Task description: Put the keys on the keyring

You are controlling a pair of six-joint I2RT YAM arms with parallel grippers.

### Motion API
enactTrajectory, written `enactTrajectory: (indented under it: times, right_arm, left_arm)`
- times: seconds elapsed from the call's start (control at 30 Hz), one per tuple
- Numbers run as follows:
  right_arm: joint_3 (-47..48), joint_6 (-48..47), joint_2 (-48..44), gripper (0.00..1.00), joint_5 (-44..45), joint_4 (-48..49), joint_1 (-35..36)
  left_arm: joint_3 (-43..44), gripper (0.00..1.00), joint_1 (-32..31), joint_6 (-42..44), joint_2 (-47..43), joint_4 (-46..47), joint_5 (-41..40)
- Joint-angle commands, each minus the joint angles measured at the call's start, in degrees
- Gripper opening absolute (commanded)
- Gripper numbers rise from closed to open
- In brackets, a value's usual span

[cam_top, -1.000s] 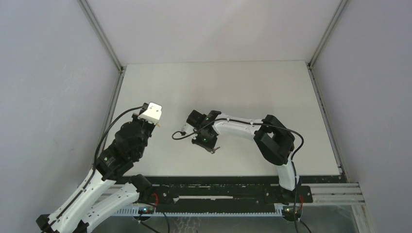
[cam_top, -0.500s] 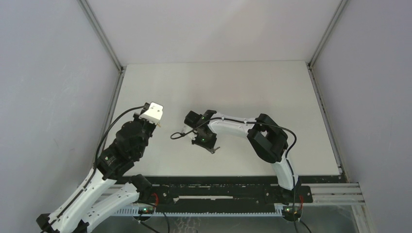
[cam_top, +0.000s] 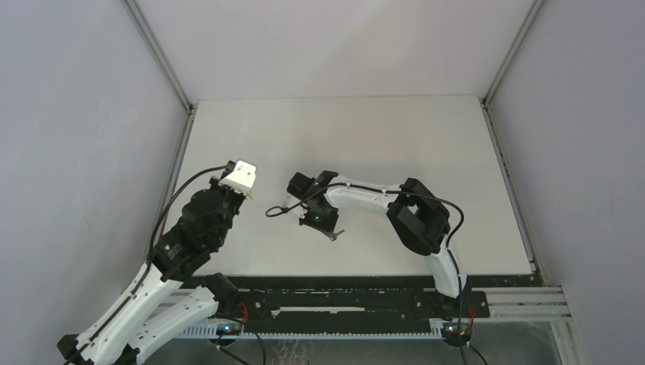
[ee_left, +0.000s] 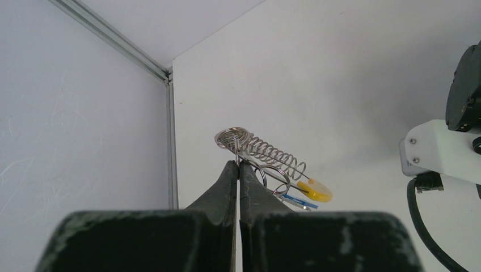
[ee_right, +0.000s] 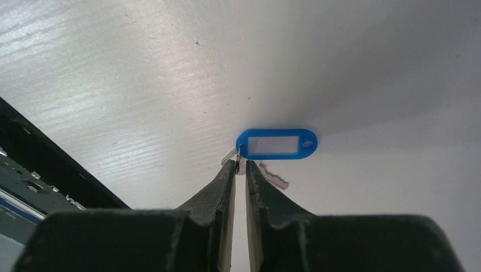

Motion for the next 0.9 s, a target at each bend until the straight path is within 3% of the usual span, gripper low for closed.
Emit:
enactTrajectory:
  times: [0.0,0.87]
  right_arm:
    - [3.02,-0.74,0.60,0.12,0.31,-0.19,0.61]
    - [4.05,-0.76,2.06,0.11,1.64,-2.73,1.17]
  left_arm:
    - [-0.01,0.00,0.40,-1.03,0.04,3.42,0.96]
    - [0.04,0.00,0.44,-0.98,-0.13,3.44,1.67]
